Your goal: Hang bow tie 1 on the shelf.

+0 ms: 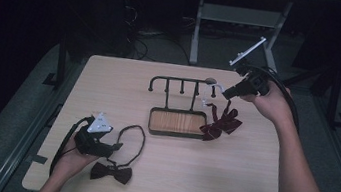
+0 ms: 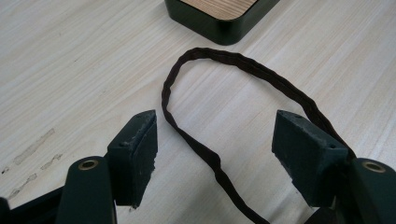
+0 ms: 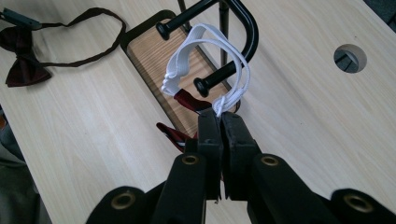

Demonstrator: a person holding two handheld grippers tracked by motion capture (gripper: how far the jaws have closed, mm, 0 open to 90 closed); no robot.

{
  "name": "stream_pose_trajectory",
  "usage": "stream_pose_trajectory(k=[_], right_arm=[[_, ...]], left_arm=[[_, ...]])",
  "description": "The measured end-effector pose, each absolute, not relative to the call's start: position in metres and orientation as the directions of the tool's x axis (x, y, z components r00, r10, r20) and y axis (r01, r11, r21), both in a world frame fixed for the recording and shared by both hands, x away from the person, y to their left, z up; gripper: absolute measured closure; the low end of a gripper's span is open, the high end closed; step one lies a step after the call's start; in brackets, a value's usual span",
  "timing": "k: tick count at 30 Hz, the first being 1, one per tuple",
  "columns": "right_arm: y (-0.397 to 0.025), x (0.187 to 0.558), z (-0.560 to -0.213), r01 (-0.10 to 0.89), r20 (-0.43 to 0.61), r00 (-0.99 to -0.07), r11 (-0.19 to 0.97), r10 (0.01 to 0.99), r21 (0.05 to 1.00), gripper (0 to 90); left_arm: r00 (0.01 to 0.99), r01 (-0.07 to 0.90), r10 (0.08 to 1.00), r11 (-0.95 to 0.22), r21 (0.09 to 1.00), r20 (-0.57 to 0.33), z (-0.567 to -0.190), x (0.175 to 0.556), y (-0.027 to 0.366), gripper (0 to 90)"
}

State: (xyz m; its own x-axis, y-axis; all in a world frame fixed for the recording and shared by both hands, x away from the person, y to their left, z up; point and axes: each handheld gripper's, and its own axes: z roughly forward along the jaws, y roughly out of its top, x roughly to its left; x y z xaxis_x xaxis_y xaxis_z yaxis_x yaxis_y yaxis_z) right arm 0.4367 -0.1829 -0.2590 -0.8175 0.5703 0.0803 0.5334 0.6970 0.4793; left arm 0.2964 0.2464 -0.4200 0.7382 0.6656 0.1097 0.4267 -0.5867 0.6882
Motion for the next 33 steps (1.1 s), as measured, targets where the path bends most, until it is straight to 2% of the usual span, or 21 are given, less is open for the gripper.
stream_pose_trajectory(k=[22,33], right_arm=[[-0.189,0.445,-0.276,0.575,0.110,-0.793,0.676,0.599,0.462,86.6],[-0.192,0.445,-0.282,0.583,0.118,-0.788,0.669,0.605,0.461,82.8]], left_arm=[[0.739,0.429,0.665,-0.589,0.685,0.109,-0.420,0.297,0.247,31.8],[0.737,0.430,0.668,-0.586,0.687,0.108,-0.420,0.296,0.246,31.8]])
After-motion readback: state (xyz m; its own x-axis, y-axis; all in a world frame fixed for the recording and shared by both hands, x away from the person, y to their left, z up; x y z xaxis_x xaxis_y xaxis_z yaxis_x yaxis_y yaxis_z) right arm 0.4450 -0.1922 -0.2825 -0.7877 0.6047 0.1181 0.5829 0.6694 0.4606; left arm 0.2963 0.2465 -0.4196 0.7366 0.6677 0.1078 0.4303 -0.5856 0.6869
